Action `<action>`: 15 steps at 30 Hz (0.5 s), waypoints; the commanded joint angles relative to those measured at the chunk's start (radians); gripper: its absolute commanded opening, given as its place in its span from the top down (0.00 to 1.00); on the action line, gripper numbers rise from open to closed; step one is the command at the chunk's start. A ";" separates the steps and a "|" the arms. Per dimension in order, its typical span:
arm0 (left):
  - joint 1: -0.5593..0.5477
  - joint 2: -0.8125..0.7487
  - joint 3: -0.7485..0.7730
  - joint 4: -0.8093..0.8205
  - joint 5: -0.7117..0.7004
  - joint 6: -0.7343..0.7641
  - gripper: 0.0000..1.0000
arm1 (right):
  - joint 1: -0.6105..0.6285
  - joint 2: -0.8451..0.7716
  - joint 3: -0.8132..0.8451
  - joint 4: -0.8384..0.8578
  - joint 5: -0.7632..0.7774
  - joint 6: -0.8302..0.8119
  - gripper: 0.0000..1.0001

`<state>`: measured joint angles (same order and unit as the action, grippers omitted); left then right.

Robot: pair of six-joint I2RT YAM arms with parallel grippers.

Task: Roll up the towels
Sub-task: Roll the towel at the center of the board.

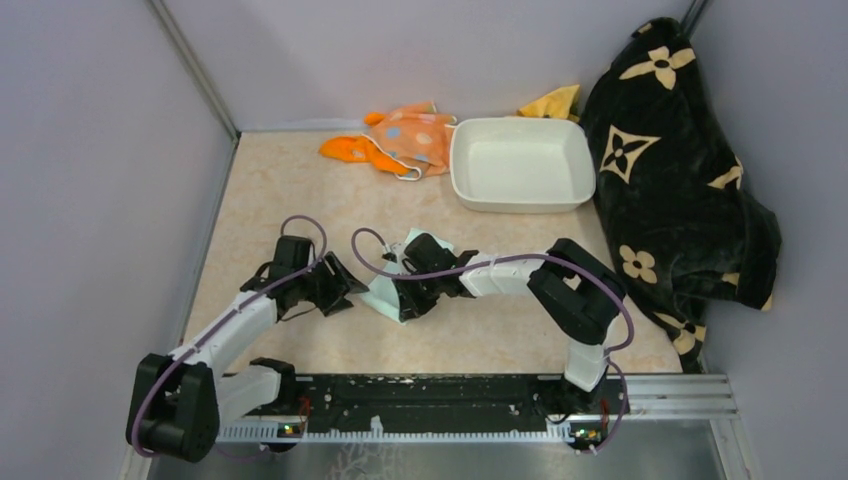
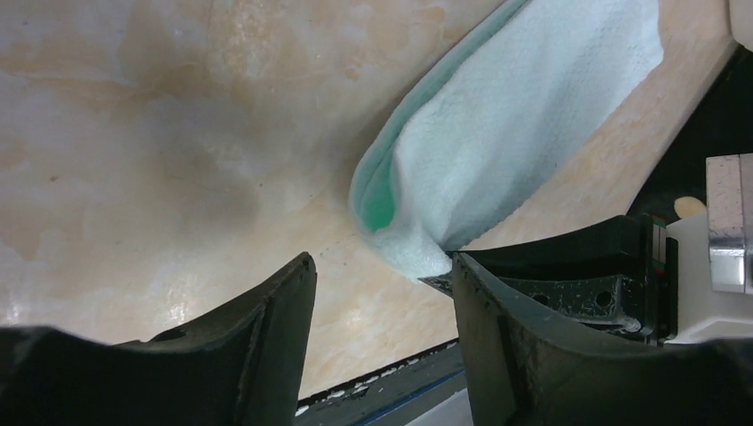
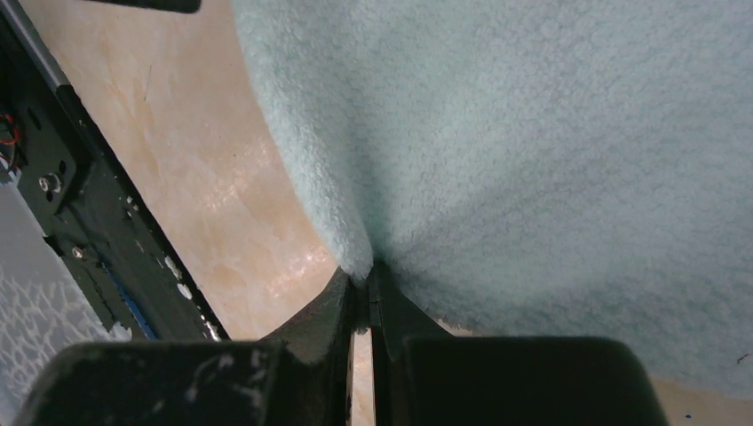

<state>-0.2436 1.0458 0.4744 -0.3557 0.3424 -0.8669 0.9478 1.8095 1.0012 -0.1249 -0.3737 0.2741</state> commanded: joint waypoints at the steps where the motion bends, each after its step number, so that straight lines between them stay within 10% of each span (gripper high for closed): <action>1: -0.028 0.070 0.013 0.097 0.020 -0.044 0.37 | -0.002 -0.019 -0.015 0.064 -0.032 0.051 1.00; 15: -0.114 0.278 0.087 0.156 -0.122 -0.018 0.56 | -0.009 -0.041 -0.050 0.108 -0.082 0.064 1.00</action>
<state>-0.3489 1.2999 0.5171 -0.2352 0.2813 -0.9012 0.9394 1.8057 0.9684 -0.0650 -0.4072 0.3206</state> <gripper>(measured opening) 0.466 0.061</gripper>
